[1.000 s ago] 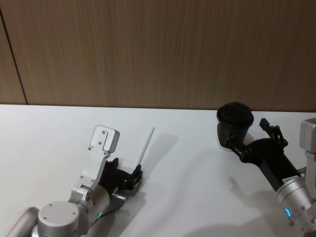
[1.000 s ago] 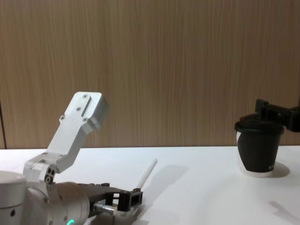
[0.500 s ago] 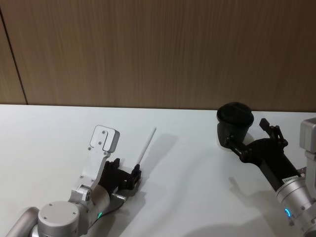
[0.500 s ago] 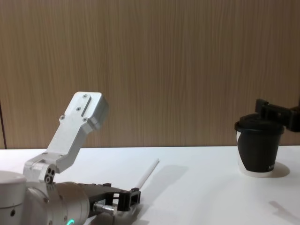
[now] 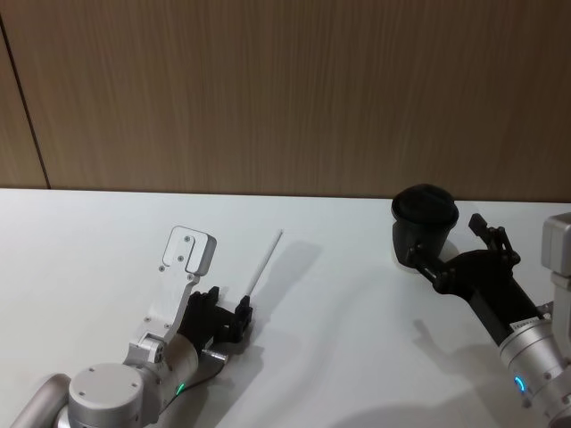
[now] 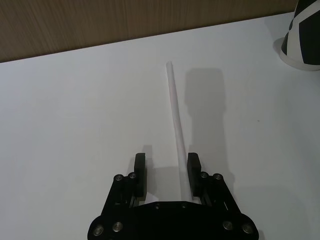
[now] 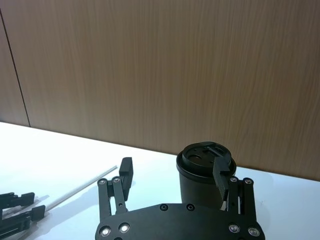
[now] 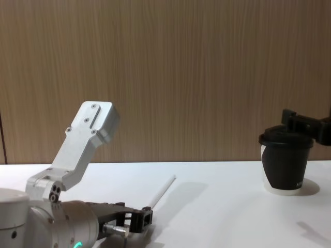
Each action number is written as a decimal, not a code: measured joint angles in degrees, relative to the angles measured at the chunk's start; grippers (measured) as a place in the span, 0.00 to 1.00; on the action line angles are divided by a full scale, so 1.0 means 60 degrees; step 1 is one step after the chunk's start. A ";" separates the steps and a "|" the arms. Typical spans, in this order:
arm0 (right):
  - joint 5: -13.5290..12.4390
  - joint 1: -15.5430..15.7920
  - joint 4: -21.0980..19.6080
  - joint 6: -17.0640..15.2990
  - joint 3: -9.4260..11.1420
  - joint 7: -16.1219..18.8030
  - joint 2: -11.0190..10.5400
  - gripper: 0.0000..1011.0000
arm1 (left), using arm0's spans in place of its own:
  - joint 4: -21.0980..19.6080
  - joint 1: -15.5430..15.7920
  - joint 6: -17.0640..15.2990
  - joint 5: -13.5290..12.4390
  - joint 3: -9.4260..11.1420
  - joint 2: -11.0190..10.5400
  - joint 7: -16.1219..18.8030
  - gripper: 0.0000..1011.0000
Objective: Pick up the straw with one hand, pass it to the other hand, and insert it into the cup.
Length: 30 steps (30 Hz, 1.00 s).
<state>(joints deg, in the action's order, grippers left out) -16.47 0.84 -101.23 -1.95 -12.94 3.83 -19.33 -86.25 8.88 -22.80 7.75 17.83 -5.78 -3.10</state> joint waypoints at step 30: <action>0.0000 0.0000 0.0000 0.0000 0.0000 0.0000 0.0000 0.99 | 0.0000 -0.0001 0.0000 0.0000 0.0000 -0.0001 0.0000 0.32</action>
<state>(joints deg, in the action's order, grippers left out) -16.46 0.84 -101.23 -1.95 -12.94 3.83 -19.33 -86.25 8.87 -22.80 7.75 17.83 -5.79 -3.10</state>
